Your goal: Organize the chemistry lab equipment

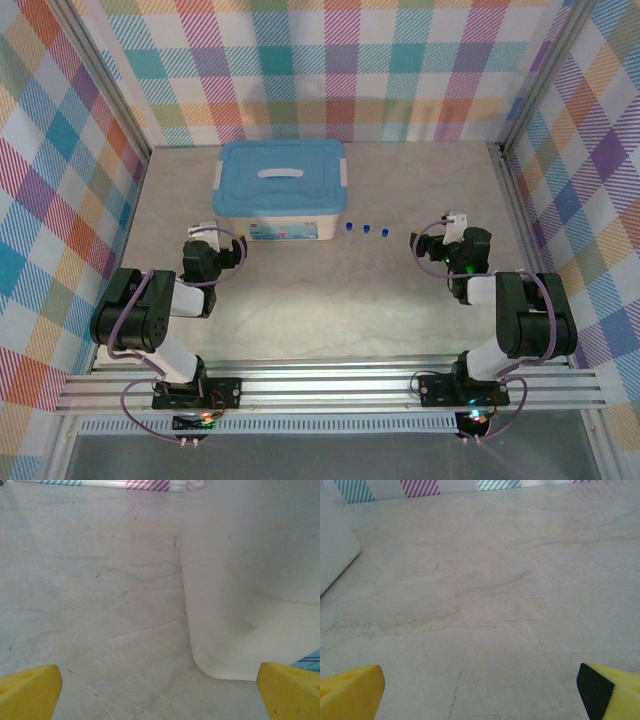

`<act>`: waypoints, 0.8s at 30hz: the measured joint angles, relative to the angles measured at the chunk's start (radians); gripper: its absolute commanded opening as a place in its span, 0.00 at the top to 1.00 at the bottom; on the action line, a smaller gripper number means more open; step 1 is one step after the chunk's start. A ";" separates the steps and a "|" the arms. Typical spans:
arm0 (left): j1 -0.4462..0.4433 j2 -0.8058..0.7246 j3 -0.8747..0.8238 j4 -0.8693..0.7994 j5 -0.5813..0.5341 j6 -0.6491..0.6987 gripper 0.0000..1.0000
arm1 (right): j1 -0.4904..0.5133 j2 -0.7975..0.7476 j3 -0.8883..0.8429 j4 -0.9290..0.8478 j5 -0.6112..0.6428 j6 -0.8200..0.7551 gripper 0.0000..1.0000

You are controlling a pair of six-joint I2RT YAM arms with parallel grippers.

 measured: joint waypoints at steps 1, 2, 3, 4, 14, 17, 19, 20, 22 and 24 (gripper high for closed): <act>0.000 0.000 -0.019 0.024 0.000 0.000 0.00 | 0.000 0.000 0.000 0.000 0.000 0.000 0.01; 0.000 0.000 -0.041 0.053 -0.002 -0.001 0.00 | 0.000 0.000 0.000 0.000 0.000 0.000 0.01; 0.000 0.000 -0.063 0.080 -0.005 -0.003 0.00 | 0.000 0.000 0.000 0.000 0.000 0.000 0.01; 0.000 0.000 -0.086 0.108 -0.009 -0.004 0.00 | 0.000 0.000 0.000 0.000 0.000 0.000 0.01; -0.008 0.005 -0.140 0.256 -0.047 -0.007 0.00 | 0.000 0.000 0.000 0.000 0.000 0.000 0.01; -0.015 0.005 -0.140 0.266 -0.074 -0.007 0.00 | 0.000 0.000 0.000 0.000 0.000 0.000 0.01; -0.027 0.005 -0.140 0.271 -0.113 -0.008 0.00 | 0.000 0.000 0.000 0.000 0.000 0.000 0.01; -0.032 0.005 -0.140 0.271 -0.127 -0.008 0.00 | 0.000 0.000 0.000 0.000 0.000 0.000 0.01; -0.041 0.005 -0.140 0.271 -0.151 -0.008 0.00 | 0.000 0.000 0.000 0.000 0.000 0.000 0.01; -0.042 0.005 -0.140 0.271 -0.166 -0.007 0.00 | 0.000 0.000 0.000 0.000 0.000 0.000 0.01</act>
